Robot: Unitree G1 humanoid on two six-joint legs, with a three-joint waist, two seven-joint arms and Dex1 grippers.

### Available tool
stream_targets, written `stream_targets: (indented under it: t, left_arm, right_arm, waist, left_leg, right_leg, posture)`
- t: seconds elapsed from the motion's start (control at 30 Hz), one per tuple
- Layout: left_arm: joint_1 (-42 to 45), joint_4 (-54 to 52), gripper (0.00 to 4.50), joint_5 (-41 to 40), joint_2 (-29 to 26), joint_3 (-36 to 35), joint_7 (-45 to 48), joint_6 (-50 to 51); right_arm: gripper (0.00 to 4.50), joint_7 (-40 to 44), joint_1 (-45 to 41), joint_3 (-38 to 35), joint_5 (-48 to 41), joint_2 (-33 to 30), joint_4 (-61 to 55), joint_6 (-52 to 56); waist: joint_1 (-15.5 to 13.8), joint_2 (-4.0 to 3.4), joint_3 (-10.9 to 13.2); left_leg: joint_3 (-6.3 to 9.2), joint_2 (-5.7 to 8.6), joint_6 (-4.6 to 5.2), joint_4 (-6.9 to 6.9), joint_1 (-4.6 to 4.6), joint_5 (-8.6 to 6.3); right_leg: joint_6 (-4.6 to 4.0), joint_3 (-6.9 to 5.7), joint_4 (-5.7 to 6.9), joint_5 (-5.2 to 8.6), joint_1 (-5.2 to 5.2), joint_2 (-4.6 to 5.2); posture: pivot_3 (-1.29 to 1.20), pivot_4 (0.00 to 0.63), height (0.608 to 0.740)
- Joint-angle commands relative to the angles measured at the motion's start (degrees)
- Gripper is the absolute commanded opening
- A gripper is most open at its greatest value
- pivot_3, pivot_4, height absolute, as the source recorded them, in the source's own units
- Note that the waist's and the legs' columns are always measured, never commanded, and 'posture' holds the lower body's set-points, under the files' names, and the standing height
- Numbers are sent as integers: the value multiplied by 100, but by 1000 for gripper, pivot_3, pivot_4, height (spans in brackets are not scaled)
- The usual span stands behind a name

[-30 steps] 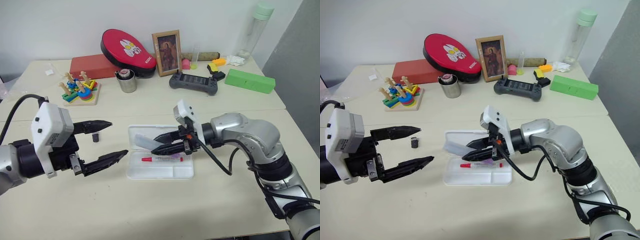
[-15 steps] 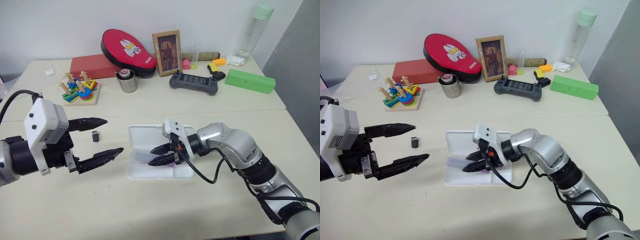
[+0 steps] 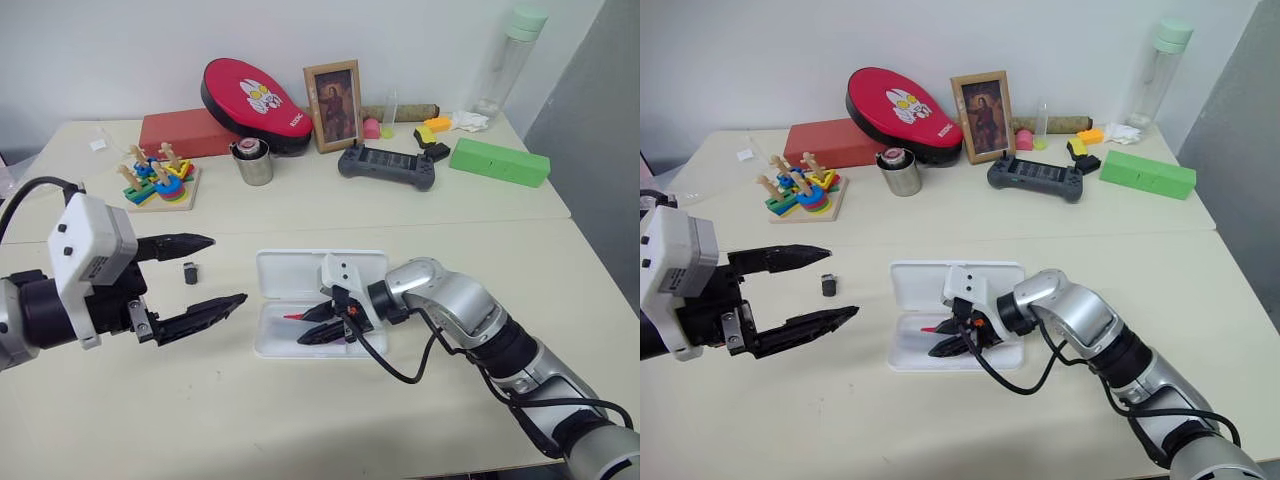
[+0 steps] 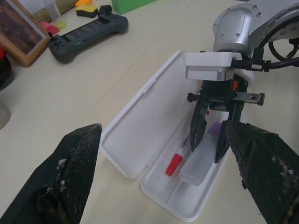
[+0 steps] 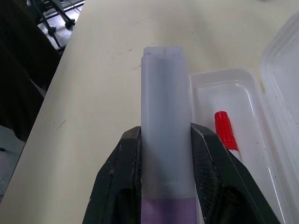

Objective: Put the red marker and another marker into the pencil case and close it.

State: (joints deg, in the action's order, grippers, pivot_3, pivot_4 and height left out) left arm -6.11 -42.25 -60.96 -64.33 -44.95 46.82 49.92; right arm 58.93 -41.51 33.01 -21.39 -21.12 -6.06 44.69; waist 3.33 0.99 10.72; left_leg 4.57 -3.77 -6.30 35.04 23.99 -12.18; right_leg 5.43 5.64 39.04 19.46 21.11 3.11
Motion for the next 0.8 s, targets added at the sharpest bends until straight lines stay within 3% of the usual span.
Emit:
stream_targets:
  t: [0.03,0.57,0.8]
  left_arm:
    - [74,-14,4500,-10,-79,-149,-6,15]
    - [121,-33,4500,-10,-87,-220,-18,99]
    - [170,-2,4500,14,-101,-184,-11,99]
  right_arm:
    - [1267,56,-4,-1,58,144,-28,-106]
    - [1267,108,129,73,249,334,64,-125]
    - [2905,130,140,42,301,342,88,-181]
  waist:
    - [1,0,0]
    - [0,0,0]
    - [0,0,0]
  left_leg:
    - [0,0,0,0,0,0]
    - [1,0,-1,0,0,1]
    - [1,0,-2,0,0,1]
  right_leg:
    - [0,0,0,0,0,0]
    - [0,-1,1,0,0,0]
    - [0,-1,2,0,0,0]
  posture:
    - [0,150,740]
    - [0,150,740]
    - [0,150,740]
